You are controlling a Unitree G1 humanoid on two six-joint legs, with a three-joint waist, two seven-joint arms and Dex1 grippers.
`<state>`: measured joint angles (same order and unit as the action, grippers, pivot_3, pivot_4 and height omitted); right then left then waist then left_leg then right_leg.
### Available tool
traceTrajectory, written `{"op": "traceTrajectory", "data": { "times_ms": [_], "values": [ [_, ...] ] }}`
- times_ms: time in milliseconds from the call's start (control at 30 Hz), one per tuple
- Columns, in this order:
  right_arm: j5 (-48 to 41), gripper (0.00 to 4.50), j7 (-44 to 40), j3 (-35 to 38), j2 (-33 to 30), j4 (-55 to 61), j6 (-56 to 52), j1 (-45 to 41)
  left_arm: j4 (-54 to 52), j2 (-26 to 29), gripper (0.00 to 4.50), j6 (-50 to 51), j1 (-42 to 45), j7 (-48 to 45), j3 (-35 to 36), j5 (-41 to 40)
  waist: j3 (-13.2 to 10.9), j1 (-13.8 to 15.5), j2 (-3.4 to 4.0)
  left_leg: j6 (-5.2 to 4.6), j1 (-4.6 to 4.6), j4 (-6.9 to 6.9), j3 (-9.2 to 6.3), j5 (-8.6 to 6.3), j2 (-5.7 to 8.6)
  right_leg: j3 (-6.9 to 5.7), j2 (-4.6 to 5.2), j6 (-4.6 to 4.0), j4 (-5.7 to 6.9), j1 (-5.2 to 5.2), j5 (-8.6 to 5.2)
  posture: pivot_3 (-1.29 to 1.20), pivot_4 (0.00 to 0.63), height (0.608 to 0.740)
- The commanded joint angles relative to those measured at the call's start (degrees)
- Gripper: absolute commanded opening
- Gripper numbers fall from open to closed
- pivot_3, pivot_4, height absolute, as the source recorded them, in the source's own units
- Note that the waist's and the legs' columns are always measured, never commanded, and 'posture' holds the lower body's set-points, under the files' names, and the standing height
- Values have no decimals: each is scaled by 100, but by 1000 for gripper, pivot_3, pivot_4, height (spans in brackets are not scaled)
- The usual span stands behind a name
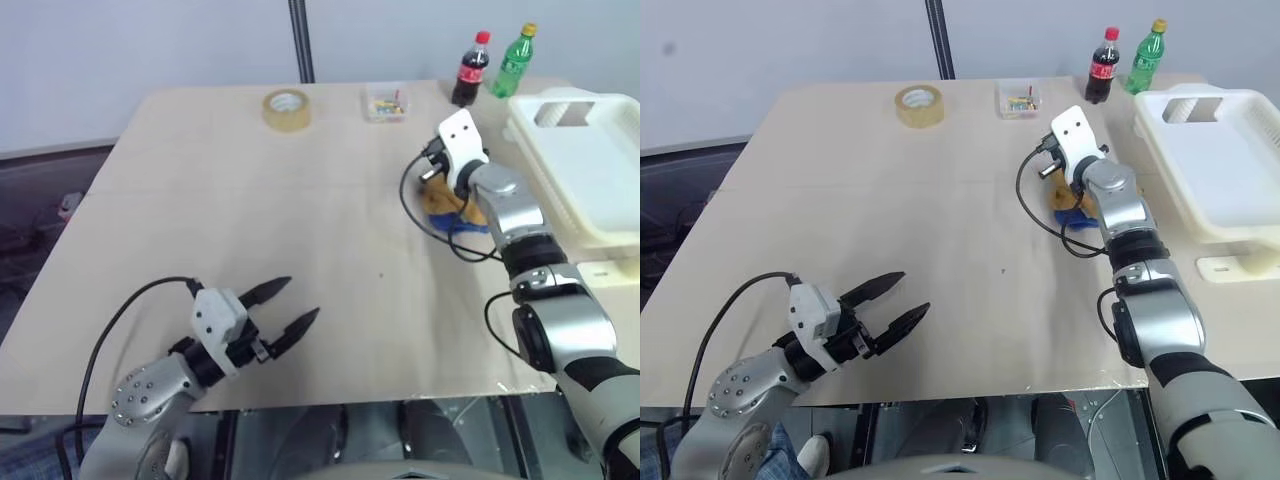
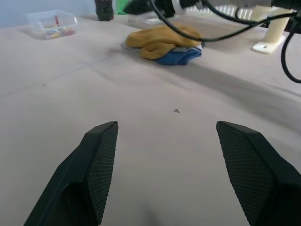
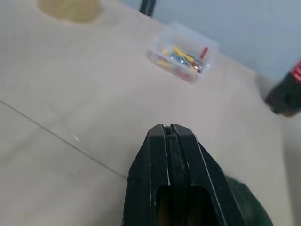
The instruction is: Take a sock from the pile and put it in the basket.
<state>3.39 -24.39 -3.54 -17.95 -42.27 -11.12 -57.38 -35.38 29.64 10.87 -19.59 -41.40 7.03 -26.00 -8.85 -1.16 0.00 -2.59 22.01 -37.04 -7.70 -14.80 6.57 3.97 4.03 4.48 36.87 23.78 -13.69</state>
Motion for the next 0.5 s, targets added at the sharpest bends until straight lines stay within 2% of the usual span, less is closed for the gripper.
{"op": "traceTrajectory", "data": {
  "times_ms": [33,67,100,133,233,433,500],
  "values": [
    [211,562,184,-63,-135,-61,82,51,-66,-8,3594,-149,-72,-8,-8,34,0,14,0,0,0,0,0,0,1,-1,1,0,0,0,0,0,150,739],
    [220,857,231,-43,-134,-181,102,1,-65,-6,3594,-154,-75,-5,-4,29,-1,13,1,0,1,-1,0,0,1,-1,1,0,0,0,0,0,150,739],
    [230,1469,271,-32,-123,-325,123,-70,-55,-1,3594,-158,-73,-3,4,28,-1,13,1,0,2,-1,1,0,2,0,1,0,1,0,0,0,150,739],
    [241,1774,299,-27,-110,-452,131,-134,-47,3,3594,-162,-73,1,9,32,-1,12,1,0,2,-1,1,0,2,0,1,0,2,0,0,0,150,739],
    [272,3063,402,-28,-46,-936,157,-345,-15,11,3594,-200,-92,-13,10,57,-2,-20,3,1,2,0,2,1,2,2,0,0,2,1,0,0,150,739],
    [225,3063,327,-13,98,-1618,78,-657,18,9,3594,-258,-82,10,17,95,-2,-105,3,1,2,2,2,1,2,4,0,0,2,1,0,0,150,739],
    [225,2512,385,13,102,-1776,100,-728,22,6,3594,-269,-84,12,18,109,-2,-113,4,1,1,2,1,1,2,3,0,0,2,1,0,0,150,739]
  ]
}}
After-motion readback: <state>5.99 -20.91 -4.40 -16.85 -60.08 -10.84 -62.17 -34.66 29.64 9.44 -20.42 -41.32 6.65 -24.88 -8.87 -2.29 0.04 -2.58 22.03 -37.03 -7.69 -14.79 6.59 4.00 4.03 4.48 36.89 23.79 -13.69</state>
